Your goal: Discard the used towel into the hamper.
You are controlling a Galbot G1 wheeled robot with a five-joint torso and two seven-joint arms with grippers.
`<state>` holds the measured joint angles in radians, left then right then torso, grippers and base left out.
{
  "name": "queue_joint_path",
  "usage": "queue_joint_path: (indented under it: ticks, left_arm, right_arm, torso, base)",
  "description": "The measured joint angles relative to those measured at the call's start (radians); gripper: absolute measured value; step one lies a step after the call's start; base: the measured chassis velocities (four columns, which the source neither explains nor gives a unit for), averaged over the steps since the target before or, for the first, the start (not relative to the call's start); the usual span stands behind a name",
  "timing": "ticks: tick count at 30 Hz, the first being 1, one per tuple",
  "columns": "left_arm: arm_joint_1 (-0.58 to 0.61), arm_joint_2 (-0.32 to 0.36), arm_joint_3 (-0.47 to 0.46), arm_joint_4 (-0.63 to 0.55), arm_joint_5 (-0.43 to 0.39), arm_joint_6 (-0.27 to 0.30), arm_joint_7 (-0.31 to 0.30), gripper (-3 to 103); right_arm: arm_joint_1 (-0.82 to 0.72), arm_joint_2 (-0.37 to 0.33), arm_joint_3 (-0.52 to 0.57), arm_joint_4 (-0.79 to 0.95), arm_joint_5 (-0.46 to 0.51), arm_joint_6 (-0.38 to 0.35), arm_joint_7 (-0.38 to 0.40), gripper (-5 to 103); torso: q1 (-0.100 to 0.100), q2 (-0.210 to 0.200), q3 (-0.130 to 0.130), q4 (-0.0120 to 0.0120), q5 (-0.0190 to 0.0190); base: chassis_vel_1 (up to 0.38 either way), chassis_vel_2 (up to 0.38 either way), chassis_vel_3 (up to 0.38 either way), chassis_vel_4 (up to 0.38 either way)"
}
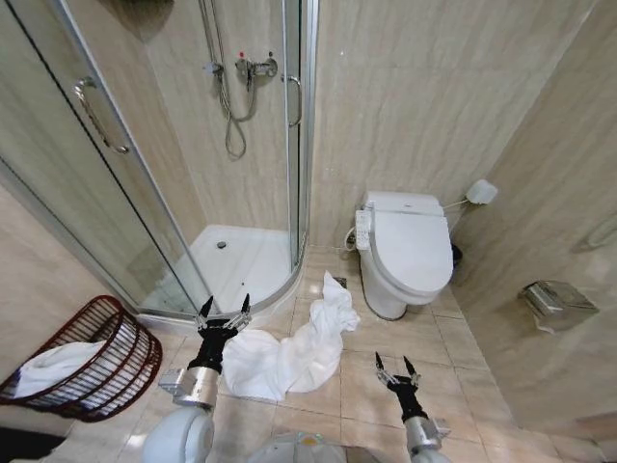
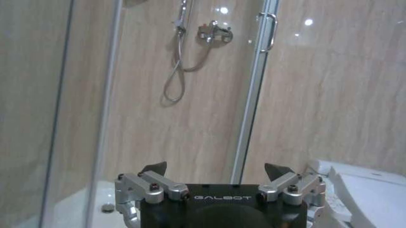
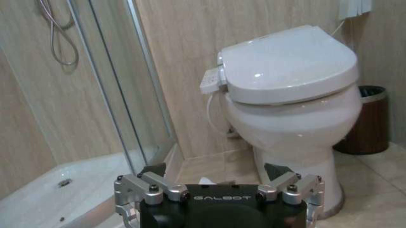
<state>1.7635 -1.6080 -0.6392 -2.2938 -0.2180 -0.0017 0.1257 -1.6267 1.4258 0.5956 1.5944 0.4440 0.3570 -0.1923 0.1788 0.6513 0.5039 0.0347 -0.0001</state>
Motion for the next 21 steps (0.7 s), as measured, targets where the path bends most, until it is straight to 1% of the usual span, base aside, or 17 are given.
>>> queue_joint_path:
  ticks: [9, 12, 15, 16, 18, 19, 20, 21]
  left_arm:
    - [0.0, 0.0, 0.0, 0.0, 0.0, 0.0, 0.0, 100]
    - [0.0, 0.0, 0.0, 0.0, 0.0, 0.0, 0.0, 100]
    - [0.0, 0.0, 0.0, 0.0, 0.0, 0.0, 0.0, 100]
    - [0.0, 0.0, 0.0, 0.0, 0.0, 0.0, 0.0, 100]
    - [0.0, 0.0, 0.0, 0.0, 0.0, 0.0, 0.0, 100]
    - [0.0, 0.0, 0.0, 0.0, 0.0, 0.0, 0.0, 100]
    - [0.0, 0.0, 0.0, 0.0, 0.0, 0.0, 0.0, 100]
    - [0.0, 0.0, 0.0, 0.0, 0.0, 0.0, 0.0, 100]
  right_arm:
    - [0.005, 0.0, 0.0, -0.015, 0.005, 0.004, 0.015, 100]
    - [0.006, -0.003, 0.0, -0.023, 0.006, 0.003, 0.02, 100]
    - [0.01, -0.005, -0.007, -0.015, 0.061, -0.054, 0.049, 100]
    - [0.01, -0.005, -0.007, -0.015, 0.061, -0.054, 0.049, 100]
    - [0.018, -0.005, -0.013, 0.003, 0.113, -0.107, 0.072, 100]
    - [0.022, -0.007, -0.017, 0.007, 0.127, -0.125, 0.079, 100]
    - [0.022, -0.007, -0.017, 0.007, 0.127, -0.125, 0.079, 100]
    - [0.029, -0.01, -0.022, 0.011, 0.141, -0.147, 0.089, 100]
  torso:
    - [-0.017, -0.04, -0.023, 0.0003, 0.0001]
    - [-0.021, -0.052, -0.03, 0.0, 0.0001]
    - [-0.027, -0.066, -0.039, -0.0002, 0.0001]
    - [-0.027, -0.066, -0.039, -0.0002, 0.0001]
    - [-0.033, -0.079, -0.046, -0.0001, 0.0]
    - [-0.035, -0.083, -0.049, -0.0001, 0.0001]
    - [-0.035, -0.083, -0.049, -0.0001, 0.0001]
    - [-0.037, -0.09, -0.053, -0.0001, 0.0001]
  base:
    - [0.063, 0.054, 0.045, 0.058]
    - [0.0, 0.0, 0.0, 0.0]
    - [0.0, 0.0, 0.0, 0.0]
    - [0.0, 0.0, 0.0, 0.0]
    - [0.0, 0.0, 0.0, 0.0]
    - [0.0, 0.0, 0.0, 0.0]
    - [0.0, 0.0, 0.0, 0.0]
    - [0.0, 0.0, 0.0, 0.0]
